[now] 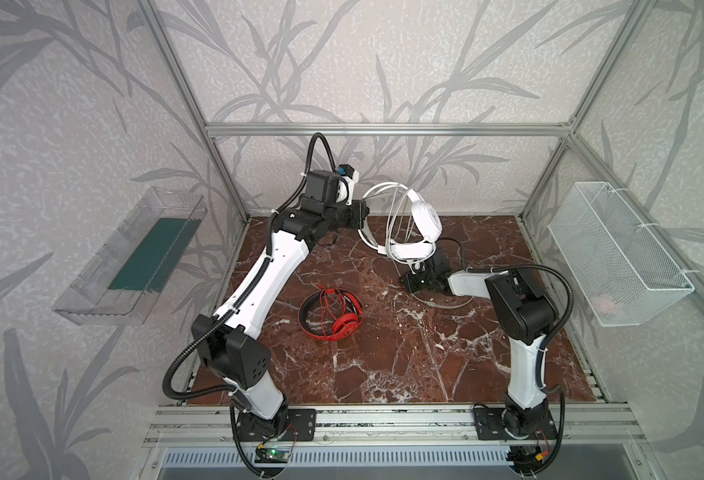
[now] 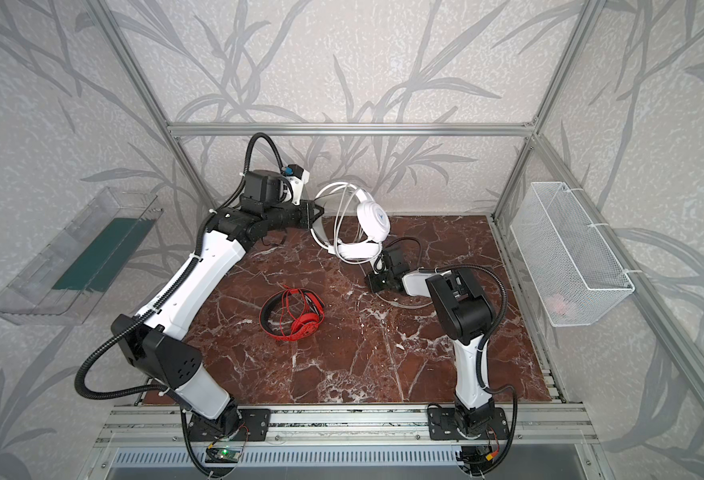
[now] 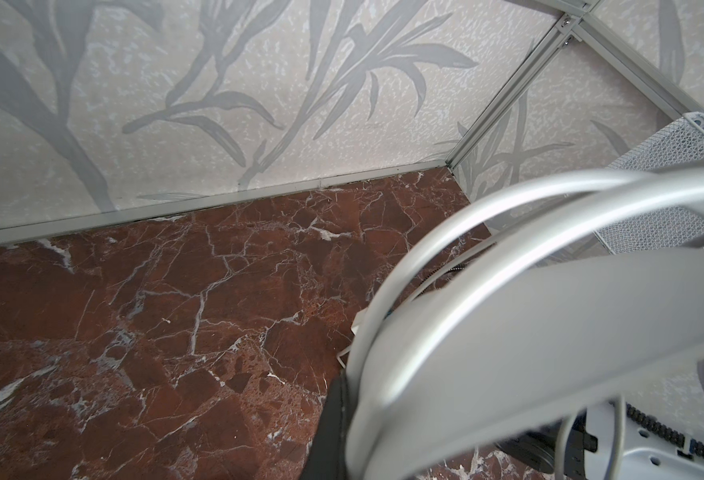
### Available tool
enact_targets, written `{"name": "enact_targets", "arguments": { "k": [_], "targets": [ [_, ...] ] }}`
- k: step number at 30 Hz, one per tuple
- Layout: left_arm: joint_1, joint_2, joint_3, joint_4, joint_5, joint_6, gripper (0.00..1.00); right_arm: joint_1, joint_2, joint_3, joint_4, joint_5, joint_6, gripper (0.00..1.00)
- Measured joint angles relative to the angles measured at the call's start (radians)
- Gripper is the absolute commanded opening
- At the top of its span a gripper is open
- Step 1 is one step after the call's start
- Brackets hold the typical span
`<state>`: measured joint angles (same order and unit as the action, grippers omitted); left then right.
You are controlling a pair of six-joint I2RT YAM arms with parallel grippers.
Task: Wrap the headphones
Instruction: 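Grasp the grey cable with the right gripper and pull it taut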
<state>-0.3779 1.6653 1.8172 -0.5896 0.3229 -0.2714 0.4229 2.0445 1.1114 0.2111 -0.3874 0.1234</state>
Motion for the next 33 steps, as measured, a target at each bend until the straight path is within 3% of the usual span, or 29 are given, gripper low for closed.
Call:
{"name": "enact_targets", "arguments": {
  "k": [14, 33],
  "targets": [
    [0.013, 0.0, 0.0, 0.001, -0.121, -0.027, 0.0, 0.017, -0.153, -0.225, 0.057, -0.116, 0.014, 0.0],
    [0.021, 0.032, -0.056, 0.022, -0.402, -0.115, 0.0, 0.197, -0.594, -0.323, -0.165, -0.182, -0.2, 0.0]
  ]
}}
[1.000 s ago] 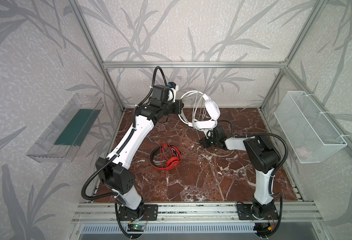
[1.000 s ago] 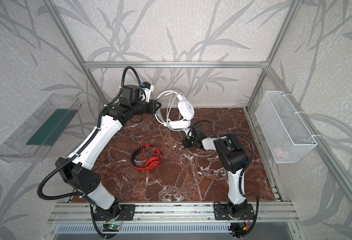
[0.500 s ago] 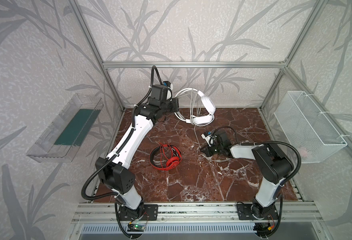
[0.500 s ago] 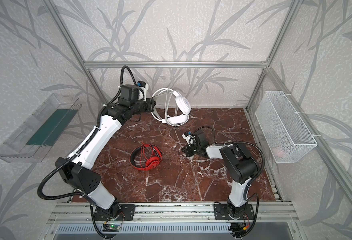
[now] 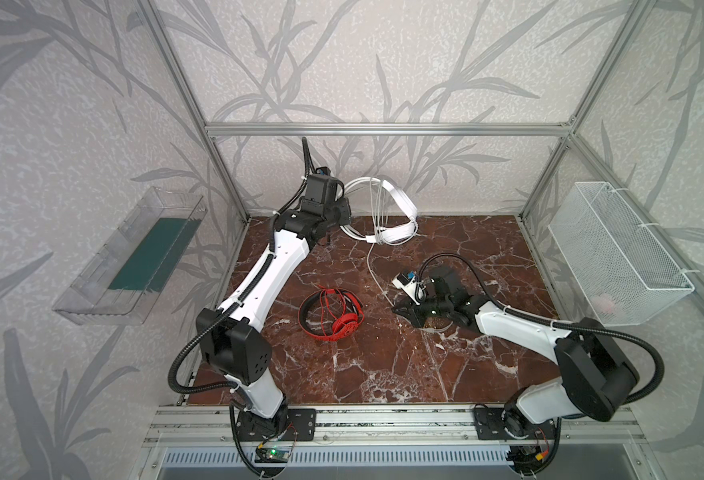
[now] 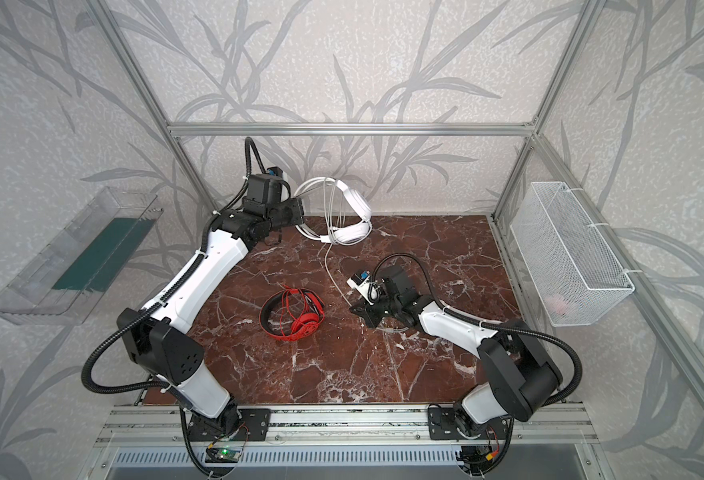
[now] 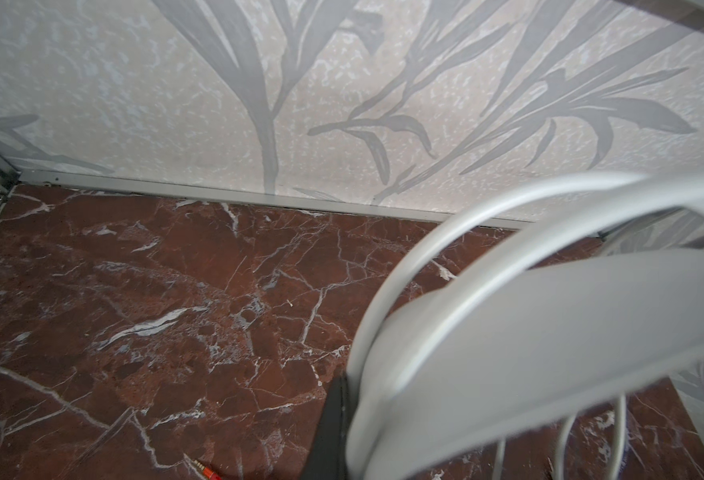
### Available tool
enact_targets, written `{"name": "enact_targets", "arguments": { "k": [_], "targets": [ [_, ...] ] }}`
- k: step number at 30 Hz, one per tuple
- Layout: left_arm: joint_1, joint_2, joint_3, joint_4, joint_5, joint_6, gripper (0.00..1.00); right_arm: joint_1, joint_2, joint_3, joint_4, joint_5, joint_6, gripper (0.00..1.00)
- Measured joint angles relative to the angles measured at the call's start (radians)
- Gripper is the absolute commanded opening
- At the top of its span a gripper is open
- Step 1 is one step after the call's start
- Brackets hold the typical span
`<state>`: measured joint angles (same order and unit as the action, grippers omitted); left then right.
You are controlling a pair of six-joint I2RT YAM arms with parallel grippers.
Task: Wrap the headphones
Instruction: 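Carry the grey cable up and around the held white headphones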
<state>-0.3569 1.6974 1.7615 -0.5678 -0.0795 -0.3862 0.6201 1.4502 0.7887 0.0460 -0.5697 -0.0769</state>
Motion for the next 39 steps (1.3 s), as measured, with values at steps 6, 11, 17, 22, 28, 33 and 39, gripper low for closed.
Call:
{"name": "enact_targets", "arguments": {
  "k": [6, 11, 17, 22, 28, 33, 39],
  "targets": [
    [0.0, 0.048, -0.006, -0.009, -0.064, 0.009, 0.0, 0.005, -0.129, 0.011, -0.143, -0.063, -0.124, 0.0],
    [0.0, 0.08, -0.013, -0.032, -0.095, 0.033, 0.0, 0.005, -0.185, 0.081, -0.291, -0.09, -0.247, 0.0],
    [-0.001, 0.098, -0.025, -0.065, -0.111, 0.071, 0.0, -0.021, -0.222, 0.175, -0.408, -0.114, -0.339, 0.0],
    [-0.007, 0.106, -0.032, -0.069, -0.109, 0.1, 0.0, -0.058, -0.217, 0.255, -0.46, -0.13, -0.387, 0.0],
    [-0.037, 0.127, -0.037, -0.085, -0.101, 0.167, 0.0, -0.097, -0.172, 0.354, -0.5, -0.151, -0.448, 0.0],
    [-0.061, 0.13, -0.045, -0.115, -0.079, 0.234, 0.0, -0.14, -0.138, 0.435, -0.543, -0.167, -0.509, 0.0],
    [-0.082, 0.13, -0.051, -0.122, -0.014, 0.309, 0.0, -0.188, -0.079, 0.53, -0.576, -0.188, -0.578, 0.0]
  ]
}}
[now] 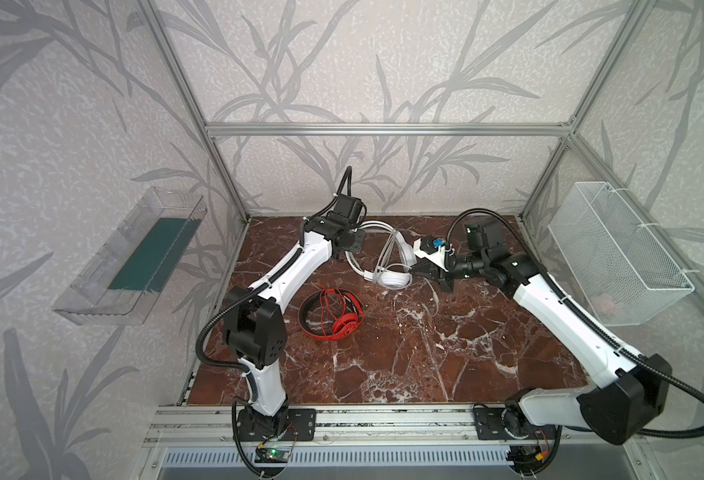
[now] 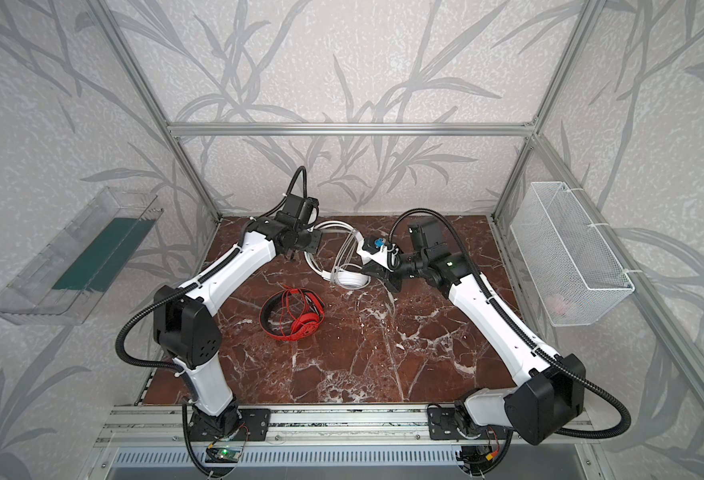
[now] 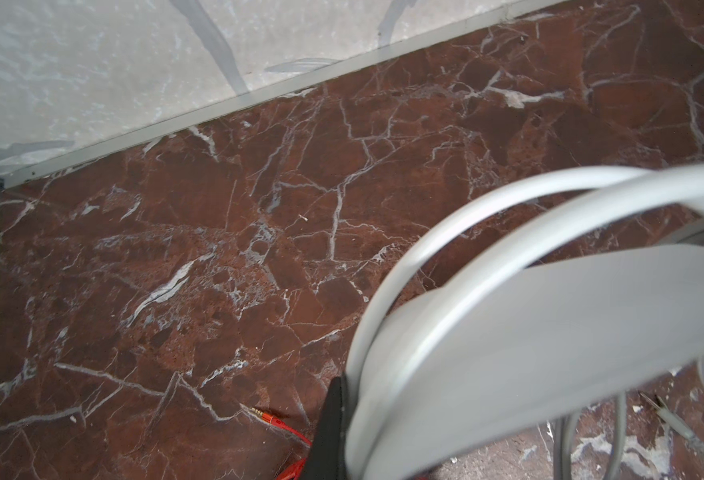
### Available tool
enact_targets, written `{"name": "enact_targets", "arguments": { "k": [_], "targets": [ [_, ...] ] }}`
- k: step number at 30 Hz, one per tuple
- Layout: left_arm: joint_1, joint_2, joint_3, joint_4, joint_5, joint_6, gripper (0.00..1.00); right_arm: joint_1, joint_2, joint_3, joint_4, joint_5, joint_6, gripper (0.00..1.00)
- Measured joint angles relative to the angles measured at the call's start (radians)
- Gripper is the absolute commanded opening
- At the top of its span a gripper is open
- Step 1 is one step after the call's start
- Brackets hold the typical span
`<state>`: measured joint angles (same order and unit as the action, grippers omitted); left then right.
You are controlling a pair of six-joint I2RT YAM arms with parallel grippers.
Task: Wrap the headphones
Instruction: 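Carry the grey cable up and around the held white headphones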
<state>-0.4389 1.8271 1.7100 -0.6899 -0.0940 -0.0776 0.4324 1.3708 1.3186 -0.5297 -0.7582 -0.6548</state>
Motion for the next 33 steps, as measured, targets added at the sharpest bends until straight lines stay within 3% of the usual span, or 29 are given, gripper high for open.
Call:
{"name": "enact_targets", "arguments": {
  "k": [16, 33],
  "targets": [
    [-0.032, -0.002, -0.013, -0.054, 0.127, 0.096, 0.0, -0.131, 0.21, 0.175, -0.043, -0.069, -0.043, 0.0],
    [-0.03, -0.021, -0.013, -0.066, 0.232, 0.11, 0.0, -0.187, 0.444, 0.179, 0.154, -0.091, 0.214, 0.0]
  ]
}}
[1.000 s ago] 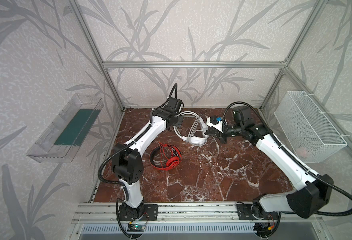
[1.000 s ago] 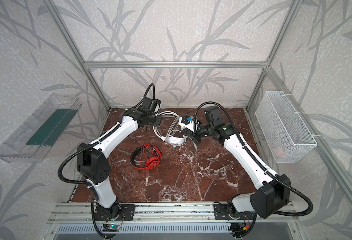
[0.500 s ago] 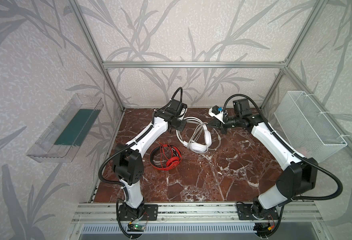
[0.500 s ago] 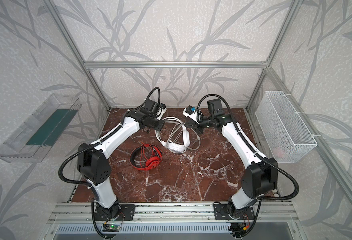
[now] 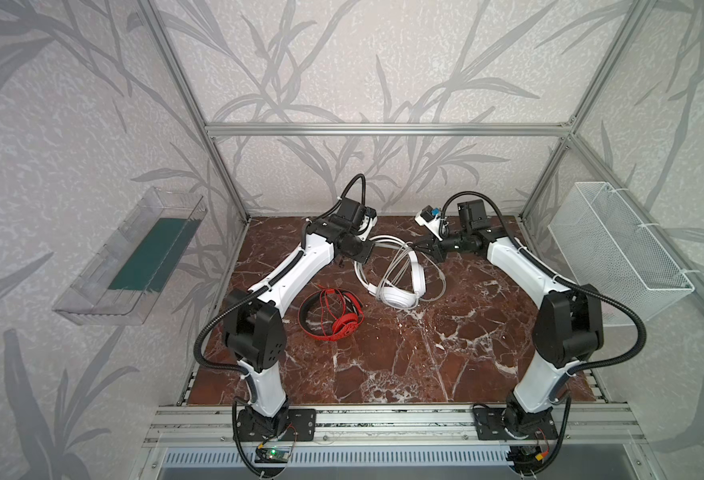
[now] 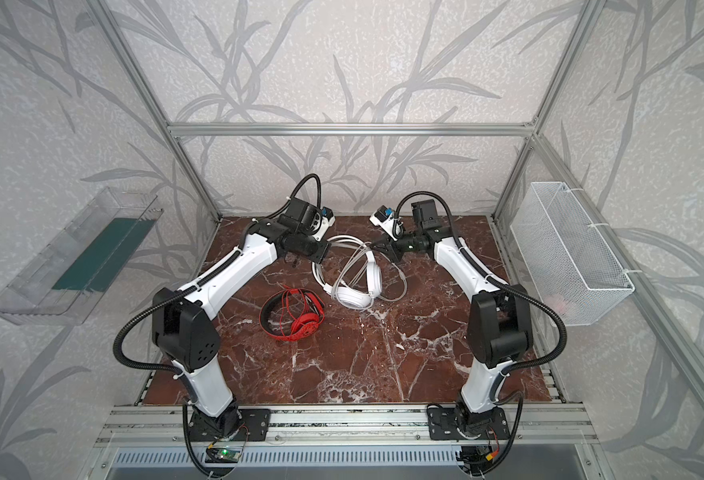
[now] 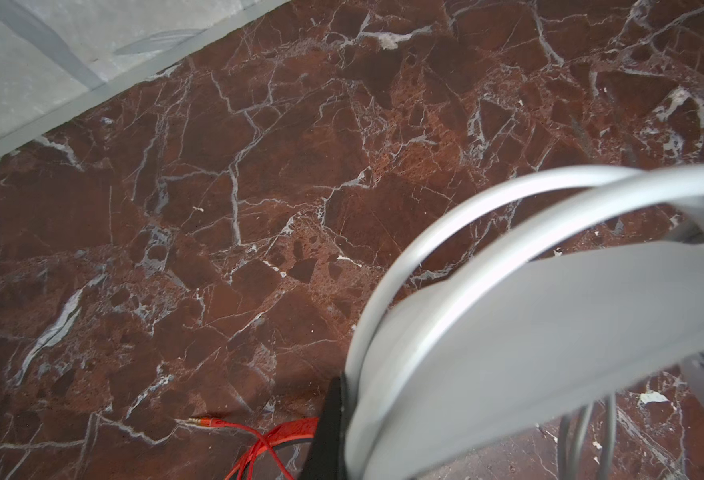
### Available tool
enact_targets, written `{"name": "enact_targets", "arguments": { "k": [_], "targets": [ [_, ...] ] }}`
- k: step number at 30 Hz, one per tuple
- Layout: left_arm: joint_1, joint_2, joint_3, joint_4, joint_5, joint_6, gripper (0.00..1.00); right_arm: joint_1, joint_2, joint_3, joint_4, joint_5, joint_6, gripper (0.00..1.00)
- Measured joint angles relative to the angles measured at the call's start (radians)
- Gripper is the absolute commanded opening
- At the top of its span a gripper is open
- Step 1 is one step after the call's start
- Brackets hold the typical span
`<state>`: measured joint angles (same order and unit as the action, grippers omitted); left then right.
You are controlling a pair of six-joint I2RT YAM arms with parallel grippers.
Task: Wrap the headphones
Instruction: 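Carry the grey cable up and around the held white headphones, then release the cable and lower the right gripper beside the headphones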
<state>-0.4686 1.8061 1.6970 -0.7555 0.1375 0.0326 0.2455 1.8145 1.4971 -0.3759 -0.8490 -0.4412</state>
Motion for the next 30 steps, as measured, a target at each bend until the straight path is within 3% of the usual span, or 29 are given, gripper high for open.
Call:
{"name": "enact_targets", "arguments": {
  "k": [11, 23, 30],
  "targets": [
    [0.0, -0.008, 0.0, -0.001, 0.041, -0.008, 0.0, -0.014, 0.029, -0.126, 0.237, 0.006, 0.248, 0.35],
    [0.02, -0.053, -0.023, 0.047, 0.12, -0.066, 0.0, -0.03, 0.029, -0.239, 0.388, 0.045, 0.416, 0.4],
    [0.033, -0.075, -0.092, 0.144, 0.156, -0.148, 0.0, -0.029, 0.035, -0.346, 0.517, 0.083, 0.621, 0.49]
  ]
}}
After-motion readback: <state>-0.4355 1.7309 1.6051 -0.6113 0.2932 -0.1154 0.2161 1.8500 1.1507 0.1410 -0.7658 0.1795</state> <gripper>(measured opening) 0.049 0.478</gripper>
